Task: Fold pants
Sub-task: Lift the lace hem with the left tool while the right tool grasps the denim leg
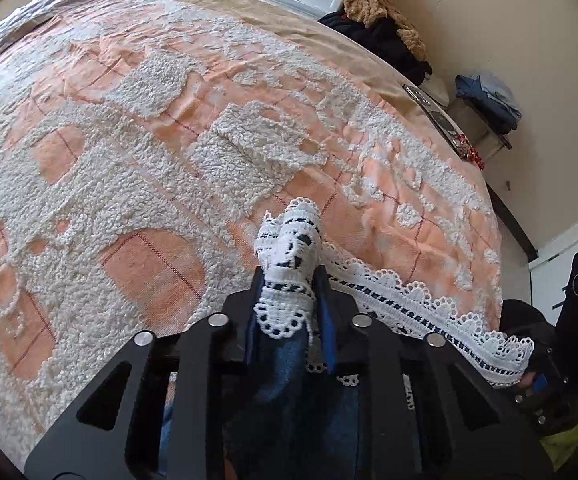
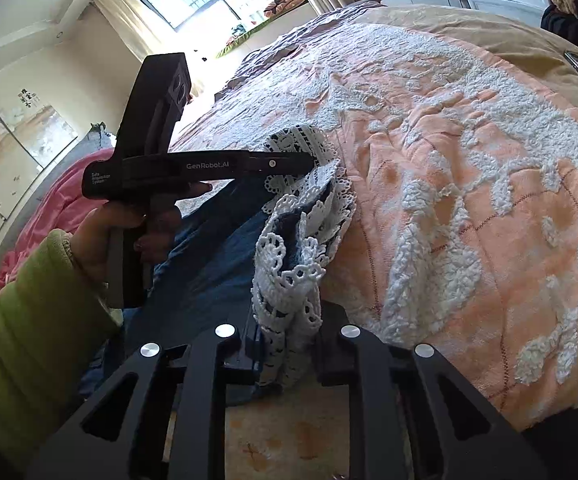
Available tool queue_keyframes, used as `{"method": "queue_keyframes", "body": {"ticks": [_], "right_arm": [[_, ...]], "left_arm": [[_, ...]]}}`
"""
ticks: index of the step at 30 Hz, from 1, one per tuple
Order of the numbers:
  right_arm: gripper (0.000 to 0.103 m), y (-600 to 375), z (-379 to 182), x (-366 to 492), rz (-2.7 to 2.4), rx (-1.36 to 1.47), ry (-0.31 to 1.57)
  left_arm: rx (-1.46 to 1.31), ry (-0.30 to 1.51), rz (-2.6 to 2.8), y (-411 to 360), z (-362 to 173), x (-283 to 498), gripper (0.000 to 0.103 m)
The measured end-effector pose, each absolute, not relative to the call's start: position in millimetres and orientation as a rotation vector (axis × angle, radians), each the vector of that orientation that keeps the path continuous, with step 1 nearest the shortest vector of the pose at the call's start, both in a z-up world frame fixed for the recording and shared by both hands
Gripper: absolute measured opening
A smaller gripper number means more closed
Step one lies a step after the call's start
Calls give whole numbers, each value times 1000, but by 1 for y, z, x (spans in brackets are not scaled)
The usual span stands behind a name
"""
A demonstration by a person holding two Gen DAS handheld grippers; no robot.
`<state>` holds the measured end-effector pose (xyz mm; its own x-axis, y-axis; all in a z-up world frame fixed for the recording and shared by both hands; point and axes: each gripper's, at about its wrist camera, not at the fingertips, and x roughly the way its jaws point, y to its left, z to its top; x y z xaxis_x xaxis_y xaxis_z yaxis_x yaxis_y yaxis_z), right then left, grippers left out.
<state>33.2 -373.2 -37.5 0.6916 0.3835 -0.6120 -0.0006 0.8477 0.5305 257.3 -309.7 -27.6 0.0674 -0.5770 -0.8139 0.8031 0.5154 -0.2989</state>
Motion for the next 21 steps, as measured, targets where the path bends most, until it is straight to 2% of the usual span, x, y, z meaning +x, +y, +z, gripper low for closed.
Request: {"method": "queue_keyframes", "body": {"ticks": [10,16,21], "right_arm": [[15,-348,-8,16,290,414,665],[14,-299,27,4,451,310,576],[15,-240,30,11,573,188,613]], "left_arm": [[162,961,-1114,-267,13,251,12],[87,895,-1147,-200,43,242,12],[103,911,-1062,-143,44,232,12]]}}
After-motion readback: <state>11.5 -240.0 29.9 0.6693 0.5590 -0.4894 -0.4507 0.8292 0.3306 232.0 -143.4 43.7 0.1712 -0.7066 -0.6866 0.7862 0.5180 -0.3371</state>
